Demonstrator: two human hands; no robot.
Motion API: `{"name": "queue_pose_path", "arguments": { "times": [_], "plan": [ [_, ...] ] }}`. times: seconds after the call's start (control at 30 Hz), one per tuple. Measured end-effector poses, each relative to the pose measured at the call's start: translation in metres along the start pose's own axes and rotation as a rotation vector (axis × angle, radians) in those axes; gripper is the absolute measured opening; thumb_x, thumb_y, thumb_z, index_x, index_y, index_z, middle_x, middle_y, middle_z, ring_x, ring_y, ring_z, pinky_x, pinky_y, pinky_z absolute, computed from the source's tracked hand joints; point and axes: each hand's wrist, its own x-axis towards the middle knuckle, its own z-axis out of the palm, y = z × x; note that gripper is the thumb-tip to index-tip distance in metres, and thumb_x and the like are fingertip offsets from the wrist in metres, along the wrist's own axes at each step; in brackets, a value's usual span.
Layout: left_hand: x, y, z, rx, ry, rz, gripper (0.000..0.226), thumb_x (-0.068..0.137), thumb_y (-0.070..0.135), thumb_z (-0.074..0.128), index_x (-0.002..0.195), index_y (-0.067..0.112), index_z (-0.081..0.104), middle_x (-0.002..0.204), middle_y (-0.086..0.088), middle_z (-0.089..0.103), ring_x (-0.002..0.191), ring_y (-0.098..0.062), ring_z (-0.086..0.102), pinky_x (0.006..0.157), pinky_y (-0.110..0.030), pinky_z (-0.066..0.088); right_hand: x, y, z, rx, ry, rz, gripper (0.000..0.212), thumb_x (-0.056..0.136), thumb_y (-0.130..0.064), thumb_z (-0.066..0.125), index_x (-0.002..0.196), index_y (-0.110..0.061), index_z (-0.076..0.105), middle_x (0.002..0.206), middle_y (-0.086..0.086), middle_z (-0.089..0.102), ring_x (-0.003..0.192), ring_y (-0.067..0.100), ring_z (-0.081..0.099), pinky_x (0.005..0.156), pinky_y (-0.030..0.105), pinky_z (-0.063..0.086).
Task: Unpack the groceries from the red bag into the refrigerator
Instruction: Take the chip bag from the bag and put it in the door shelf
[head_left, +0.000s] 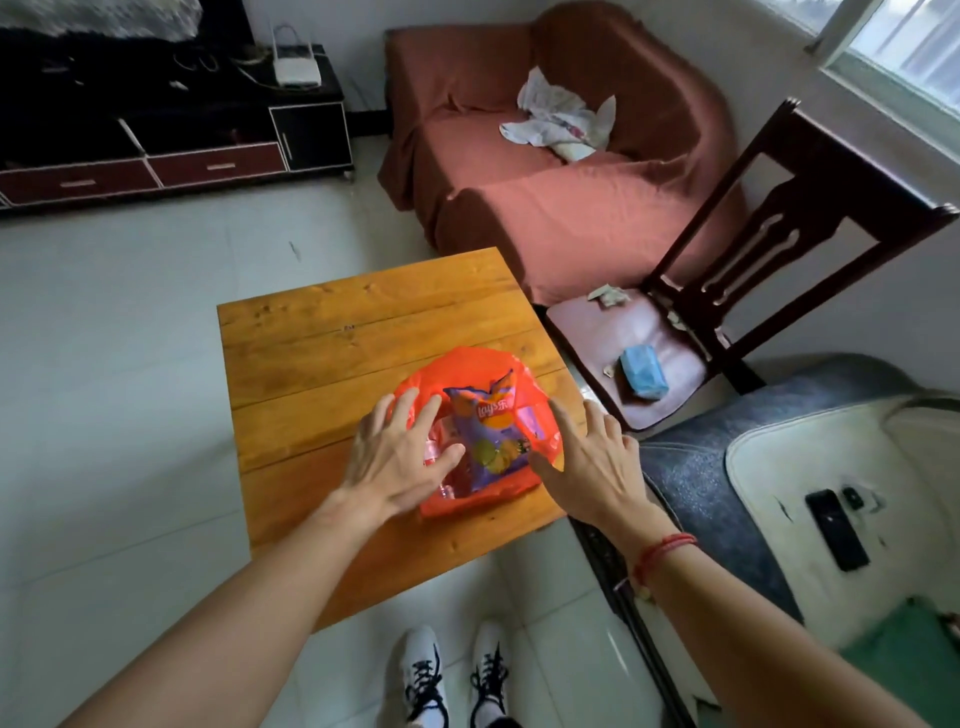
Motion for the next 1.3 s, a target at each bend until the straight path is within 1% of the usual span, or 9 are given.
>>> {"name": "queue_pose_path", "arguments": {
  "times": [0.33, 0.5, 0.63, 0.73, 0.83, 0.93, 1.07, 1.17, 1.3],
  "plan": [
    [0.037, 0.0, 0.017, -0.118, -0.075, -0.075, 0.095, 0.074, 0.076, 0.019, 0.155, 0.027, 0.023, 0.162, -0.004, 0.02, 0.147, -0.028, 0.016, 0.115, -0.047, 0.031, 0.053, -0.013, 0.011, 0.042, -0.109, -0.064, 0.08, 0.093, -0.062, 0.046, 0.16, -0.034, 0.012, 0.163, 0.016, 0.021, 0.144, 0.036, 0.031, 0.108, 0.05, 0.036],
    [0.056, 0.005, 0.044, -0.185, -0.121, -0.116, 0.079, 0.089, 0.061, 0.048, 0.155, 0.026, 0.022, 0.162, -0.001, 0.019, 0.148, -0.028, 0.016, 0.115, -0.045, 0.031, 0.071, -0.022, 0.038, 0.157, -0.229, -0.148, 0.071, 0.098, -0.046, 0.05, 0.159, -0.029, 0.018, 0.158, 0.017, 0.029, 0.139, 0.038, 0.037, 0.106, 0.05, 0.043],
    [0.07, 0.009, 0.065, -0.208, -0.172, -0.139, 0.073, 0.094, 0.053, 0.05, 0.155, 0.023, 0.024, 0.161, -0.003, 0.021, 0.146, -0.028, 0.022, 0.114, -0.041, 0.03, 0.086, -0.023, 0.073, 0.3, -0.359, -0.193, 0.066, 0.099, -0.025, 0.05, 0.159, -0.017, 0.023, 0.142, 0.015, 0.046, 0.127, 0.038, 0.048, 0.105, 0.047, 0.043],
    [0.081, 0.012, 0.081, -0.242, -0.201, -0.164, 0.068, 0.095, 0.047, 0.05, 0.153, 0.02, 0.028, 0.158, -0.003, 0.026, 0.142, -0.028, 0.031, 0.112, -0.04, 0.033, 0.096, -0.018, 0.093, 0.355, -0.451, -0.18, 0.066, 0.099, -0.016, 0.049, 0.159, -0.01, 0.024, 0.144, 0.018, 0.046, 0.131, 0.038, 0.047, 0.109, 0.042, 0.037],
    [0.092, 0.015, 0.099, -0.316, -0.225, -0.222, 0.067, 0.095, 0.046, 0.051, 0.152, 0.018, 0.03, 0.155, -0.003, 0.032, 0.137, -0.028, 0.04, 0.109, -0.042, 0.039, 0.109, -0.008, 0.107, 0.354, -0.458, -0.133, 0.069, 0.101, -0.023, 0.05, 0.161, -0.009, 0.018, 0.151, 0.021, 0.037, 0.137, 0.044, 0.038, 0.113, 0.045, 0.032],
    [0.102, 0.019, 0.113, -0.421, -0.257, -0.318, 0.068, 0.095, 0.043, 0.053, 0.153, 0.016, 0.027, 0.158, -0.008, 0.028, 0.143, -0.029, 0.032, 0.114, -0.043, 0.033, 0.125, 0.002, 0.111, 0.366, -0.478, -0.05, 0.08, 0.1, -0.035, 0.053, 0.161, -0.006, 0.011, 0.156, 0.024, 0.029, 0.145, 0.043, 0.027, 0.119, 0.047, 0.025],
    [0.12, 0.024, 0.128, -0.545, -0.269, -0.451, 0.071, 0.091, 0.043, 0.06, 0.15, 0.017, 0.033, 0.155, -0.008, 0.037, 0.141, -0.03, 0.037, 0.114, -0.043, 0.034, 0.148, 0.015, 0.119, 0.473, -0.479, 0.081, 0.074, 0.094, -0.035, 0.062, 0.154, -0.009, 0.026, 0.14, 0.021, 0.043, 0.13, 0.044, 0.043, 0.108, 0.047, 0.038],
    [0.133, 0.024, 0.143, -0.718, -0.267, -0.611, 0.072, 0.074, 0.056, 0.067, 0.135, 0.023, 0.048, 0.135, 0.001, 0.059, 0.127, -0.024, 0.053, 0.106, -0.043, 0.043, 0.166, 0.024, 0.131, 0.537, -0.484, 0.177, 0.054, 0.09, -0.036, 0.067, 0.129, -0.006, 0.045, 0.121, 0.02, 0.056, 0.113, 0.04, 0.056, 0.087, 0.039, 0.045],
    [0.144, 0.023, 0.166, -0.828, -0.3, -0.726, 0.106, 0.048, 0.074, 0.062, 0.139, 0.023, 0.044, 0.137, 0.003, 0.057, 0.127, -0.022, 0.052, 0.106, -0.045, 0.044, 0.185, 0.032, 0.143, 0.606, -0.502, 0.212, 0.042, 0.09, -0.033, 0.07, 0.119, -0.009, 0.05, 0.108, 0.008, 0.064, 0.095, 0.029, 0.062, 0.069, 0.03, 0.042]
  ]
}}
